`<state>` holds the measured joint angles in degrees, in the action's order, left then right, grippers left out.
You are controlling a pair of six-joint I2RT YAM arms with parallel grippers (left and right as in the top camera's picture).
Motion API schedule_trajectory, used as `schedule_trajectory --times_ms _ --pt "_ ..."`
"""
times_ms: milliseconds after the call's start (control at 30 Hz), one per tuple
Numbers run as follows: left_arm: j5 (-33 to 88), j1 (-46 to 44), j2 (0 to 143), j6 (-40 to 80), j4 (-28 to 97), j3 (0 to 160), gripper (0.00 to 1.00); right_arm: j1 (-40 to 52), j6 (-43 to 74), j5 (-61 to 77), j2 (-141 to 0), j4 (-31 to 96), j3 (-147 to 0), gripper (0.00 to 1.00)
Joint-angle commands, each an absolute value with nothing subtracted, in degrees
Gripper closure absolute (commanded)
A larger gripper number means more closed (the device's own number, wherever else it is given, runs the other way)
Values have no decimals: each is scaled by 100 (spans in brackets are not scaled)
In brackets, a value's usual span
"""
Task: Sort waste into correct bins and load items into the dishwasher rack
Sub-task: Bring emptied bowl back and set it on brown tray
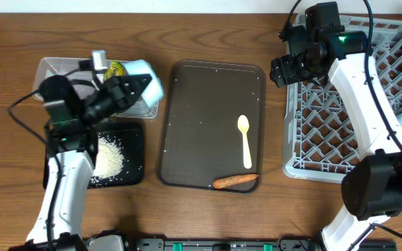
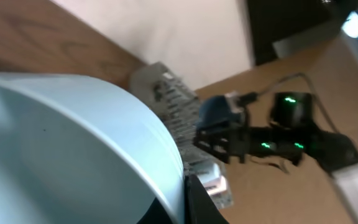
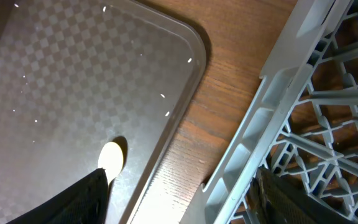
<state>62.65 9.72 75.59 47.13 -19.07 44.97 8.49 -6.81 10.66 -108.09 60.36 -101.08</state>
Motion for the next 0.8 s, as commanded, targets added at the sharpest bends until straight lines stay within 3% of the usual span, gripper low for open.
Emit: schedule_trajectory --times_ms 0,467,767 --pt "5457 792 7609 4034 -1651 4617 94 854 -626 1070 -10840 6031 -10084 27" --pt "3533 -183 7609 2043 1258 5747 94 854 -622 1072 -10838 6029 -10084 27" --pt "1708 -1632 8176 1791 1026 5898 94 854 -421 1070 -10838 6020 -10084 27"
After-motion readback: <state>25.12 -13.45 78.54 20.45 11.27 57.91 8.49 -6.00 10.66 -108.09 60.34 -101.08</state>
